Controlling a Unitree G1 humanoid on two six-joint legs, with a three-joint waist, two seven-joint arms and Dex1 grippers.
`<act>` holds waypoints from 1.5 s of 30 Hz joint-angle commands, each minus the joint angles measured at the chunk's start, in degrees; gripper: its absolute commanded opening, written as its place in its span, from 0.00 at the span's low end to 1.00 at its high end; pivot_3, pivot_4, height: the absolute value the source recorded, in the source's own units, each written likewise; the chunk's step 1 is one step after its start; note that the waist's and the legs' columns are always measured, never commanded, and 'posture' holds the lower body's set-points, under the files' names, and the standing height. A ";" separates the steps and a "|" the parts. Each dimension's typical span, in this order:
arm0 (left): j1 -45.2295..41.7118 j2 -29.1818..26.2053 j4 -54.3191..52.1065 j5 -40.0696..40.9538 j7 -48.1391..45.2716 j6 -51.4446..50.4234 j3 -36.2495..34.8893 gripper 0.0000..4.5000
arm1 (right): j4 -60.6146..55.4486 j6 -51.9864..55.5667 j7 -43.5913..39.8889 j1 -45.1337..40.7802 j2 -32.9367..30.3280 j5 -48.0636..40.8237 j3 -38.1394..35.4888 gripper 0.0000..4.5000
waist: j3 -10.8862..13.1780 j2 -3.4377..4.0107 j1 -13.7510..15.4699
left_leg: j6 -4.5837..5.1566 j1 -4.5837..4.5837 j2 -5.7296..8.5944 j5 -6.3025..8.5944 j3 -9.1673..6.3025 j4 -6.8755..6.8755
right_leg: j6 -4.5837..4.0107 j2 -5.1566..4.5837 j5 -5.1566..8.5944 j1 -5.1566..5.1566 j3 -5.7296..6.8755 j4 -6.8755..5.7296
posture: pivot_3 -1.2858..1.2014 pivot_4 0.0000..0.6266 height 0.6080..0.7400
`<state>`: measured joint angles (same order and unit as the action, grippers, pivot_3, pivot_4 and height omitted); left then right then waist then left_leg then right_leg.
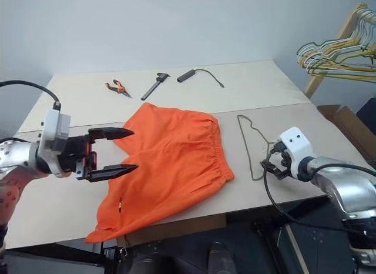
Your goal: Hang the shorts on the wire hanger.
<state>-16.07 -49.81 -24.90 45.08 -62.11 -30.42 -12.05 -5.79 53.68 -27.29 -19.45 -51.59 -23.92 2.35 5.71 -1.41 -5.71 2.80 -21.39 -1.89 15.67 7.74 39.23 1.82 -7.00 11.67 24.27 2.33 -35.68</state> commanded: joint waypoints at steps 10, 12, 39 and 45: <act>0.17 0.09 -0.31 -0.17 -2.54 1.69 -0.04 1.00 | 9.20 6.96 1.03 -4.83 5.60 6.06 1.66 0.43 | -0.29 -0.31 -1.24 | 0.00 -0.01 -0.04 0.00 -0.04 0.01 | 0.08 -0.01 -0.04 -0.05 0.01 0.03 | 0.45 0.10 1.00; 0.58 -0.01 -0.28 -0.38 -2.84 2.09 -0.18 1.00 | 8.20 7.42 0.92 -4.25 5.50 6.14 0.96 0.29 | -0.33 -0.36 -1.04 | 0.00 -0.01 -0.04 0.00 -0.05 0.02 | 0.10 -0.03 -0.04 -0.06 0.00 0.03 | 0.45 0.10 1.00; -23.07 5.16 18.56 -6.17 1.30 -1.65 6.11 1.00 | 19.00 -87.92 23.58 -13.41 -11.65 62.88 11.78 0.01 | -0.38 -0.36 -4.78 | -0.54 -0.13 -0.02 -0.33 -0.02 0.04 | 0.53 -0.08 0.18 0.10 -0.08 -0.01 | 0.43 0.05 1.00; -28.70 3.72 23.29 -16.43 -5.53 0.67 17.83 1.00 | 21.51 -93.38 24.89 -18.77 -9.16 68.14 12.88 0.01 | -0.39 -0.36 -6.14 | -0.60 -0.07 -0.02 -0.37 0.00 0.04 | 0.56 -0.09 0.19 0.05 -0.12 -0.06 | 0.43 0.05 1.00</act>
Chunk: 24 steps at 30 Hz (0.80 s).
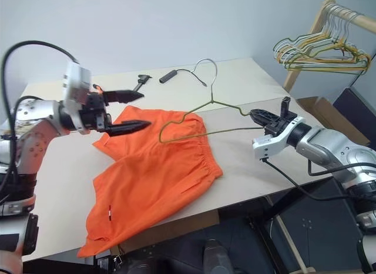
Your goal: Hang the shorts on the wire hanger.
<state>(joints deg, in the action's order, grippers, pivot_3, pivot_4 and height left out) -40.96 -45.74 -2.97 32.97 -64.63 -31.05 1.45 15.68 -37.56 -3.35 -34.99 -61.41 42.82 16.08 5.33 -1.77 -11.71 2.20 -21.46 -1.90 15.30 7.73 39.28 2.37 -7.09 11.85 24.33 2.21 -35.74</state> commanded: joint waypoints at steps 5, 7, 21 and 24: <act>-7.82 2.41 4.32 -9.27 -3.76 -2.02 11.13 1.00 | 0.76 -3.19 0.09 -6.47 2.74 3.30 -0.51 0.01 | -0.01 0.00 -0.34 | 0.01 0.05 0.00 -0.01 -0.02 0.01 | 0.06 0.00 0.00 -0.04 -0.02 -0.01 | 0.43 0.05 1.00; -8.31 3.34 5.37 -10.89 -3.50 -2.17 12.29 1.00 | 0.85 -3.25 0.02 -7.03 3.19 3.78 -0.56 0.01 | -0.01 0.00 -0.43 | 0.01 0.05 -0.01 -0.01 -0.02 0.01 | 0.03 0.01 -0.02 -0.03 -0.04 -0.02 | 0.43 0.05 1.00; -7.68 8.24 8.93 -16.36 -1.02 -4.99 14.15 0.67 | -1.75 -1.27 -1.13 -7.33 4.80 2.71 -2.64 0.00 | -0.01 0.00 -0.52 | 0.03 0.04 0.00 -0.01 -0.02 0.03 | -0.22 -0.01 -0.17 -0.02 -0.06 -0.04 | 0.43 0.05 1.00; -7.55 8.28 9.08 -16.48 -1.03 -5.17 13.87 0.45 | -2.31 -0.61 -1.37 -6.89 4.86 2.37 -3.18 0.00 | -0.01 0.00 -0.61 | 0.03 0.04 0.00 -0.01 -0.02 0.04 | -0.21 -0.01 -0.16 -0.02 -0.07 -0.07 | 0.43 0.05 1.00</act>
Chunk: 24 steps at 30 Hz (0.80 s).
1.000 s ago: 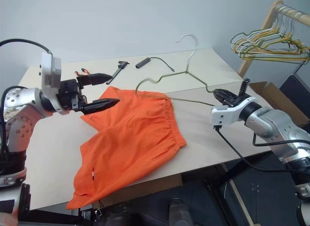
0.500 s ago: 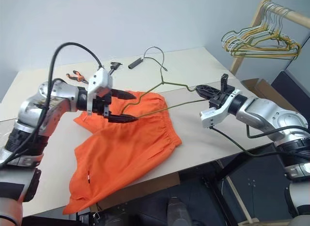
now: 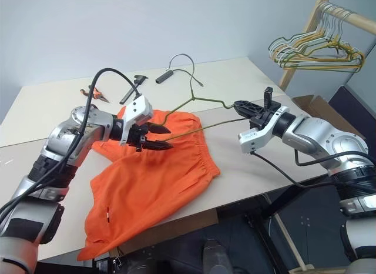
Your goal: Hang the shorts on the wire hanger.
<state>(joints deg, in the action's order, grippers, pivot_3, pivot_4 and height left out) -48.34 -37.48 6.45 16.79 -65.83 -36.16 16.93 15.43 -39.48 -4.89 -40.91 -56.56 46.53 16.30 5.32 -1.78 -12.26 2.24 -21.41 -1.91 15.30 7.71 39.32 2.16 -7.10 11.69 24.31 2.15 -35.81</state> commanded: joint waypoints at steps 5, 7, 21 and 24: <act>0.33 -0.43 -0.57 -0.06 -0.03 -0.08 -2.43 0.09 | -2.51 1.98 0.00 -0.61 -0.17 -1.36 -4.13 0.00 | -0.01 0.00 -0.35 | 0.00 0.00 0.00 0.00 0.00 0.00 | -0.01 -0.01 -0.01 0.00 -0.01 0.00 | 0.43 0.04 1.00; 0.45 -0.55 -0.61 0.13 -0.05 -0.14 -2.87 0.00 | -3.00 2.09 -0.22 -0.17 -0.20 -1.64 -4.49 0.00 | -0.01 0.00 -0.52 | 0.00 0.00 -0.01 0.00 -0.01 0.00 | -0.01 -0.01 -0.01 0.00 -0.01 -0.01 | 0.43 0.04 1.00; 3.68 -4.53 -2.42 -2.03 -0.74 4.19 -4.76 0.00 | -8.58 -4.21 -17.17 7.66 -2.92 -29.83 -5.02 0.62 | -0.06 -0.02 -1.09 | 0.02 0.03 0.01 0.01 -0.05 0.03 | -0.02 -0.03 -0.03 -0.06 0.00 -0.04 | 0.43 0.04 1.00; 4.87 -5.91 -3.04 -4.23 -1.05 7.79 -3.92 0.00 | -14.77 5.79 -28.06 10.29 -2.92 -47.25 -5.89 0.84 | -0.08 -0.04 -1.12 | 0.05 0.11 -0.01 0.03 -0.09 0.03 | -0.03 -0.02 -0.04 -0.15 0.02 -0.02 | 0.43 0.04 1.00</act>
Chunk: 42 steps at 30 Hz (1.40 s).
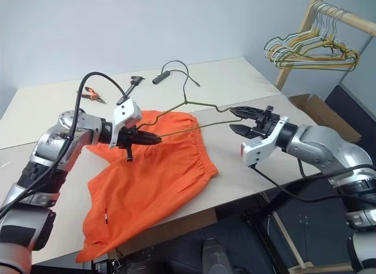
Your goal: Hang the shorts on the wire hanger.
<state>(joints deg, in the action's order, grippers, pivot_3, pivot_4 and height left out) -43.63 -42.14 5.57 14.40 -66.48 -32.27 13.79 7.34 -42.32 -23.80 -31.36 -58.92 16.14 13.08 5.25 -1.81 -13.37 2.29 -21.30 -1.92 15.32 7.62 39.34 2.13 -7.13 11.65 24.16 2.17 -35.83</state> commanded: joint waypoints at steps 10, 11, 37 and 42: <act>2.54 -1.44 -5.36 -4.24 -1.93 11.20 -0.83 0.00 | -16.65 60.03 -33.81 -9.35 -2.24 -39.40 1.37 1.00 | -0.42 0.14 1.74 | 0.80 -0.17 -0.08 0.51 -0.03 0.53 | -0.02 -0.07 -0.05 0.04 0.08 -0.18 | 0.44 0.04 1.00; 2.71 -1.41 -5.73 -4.20 -2.07 11.28 -0.92 0.00 | -16.00 62.15 -35.14 -10.61 -1.67 -38.10 2.55 1.00 | -0.45 0.13 2.01 | 0.81 -0.19 -0.06 0.52 -0.03 0.54 | -0.02 -0.10 -0.05 0.05 0.09 -0.18 | 0.44 0.04 1.00; 2.78 -1.64 -5.78 -4.99 -5.22 15.64 -1.32 0.00 | -6.63 75.13 -49.38 -21.17 9.39 -22.90 9.71 0.01 | -0.58 0.26 4.82 | 0.85 -1.60 0.00 0.55 0.10 1.54 | 0.33 -0.12 -0.30 1.02 0.12 -0.28 | 0.45 0.06 1.00; 2.19 -0.98 -1.93 -1.08 -10.17 19.66 -3.69 0.25 | -10.33 77.75 -49.98 -17.44 7.47 -25.45 6.22 0.00 | -0.58 0.26 5.01 | 0.81 -1.65 0.01 0.54 0.12 1.55 | 0.34 -0.13 -0.30 1.03 0.13 -0.26 | 0.45 0.07 1.00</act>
<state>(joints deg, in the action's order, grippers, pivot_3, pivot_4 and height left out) -39.90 -43.36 3.16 11.09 -74.79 -15.07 12.27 -1.01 33.70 -73.78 -48.70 -49.76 -8.09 23.62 4.67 -1.55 -8.36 3.10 -22.96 -1.91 15.86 7.74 40.90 2.47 -7.25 11.35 25.19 2.30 -36.09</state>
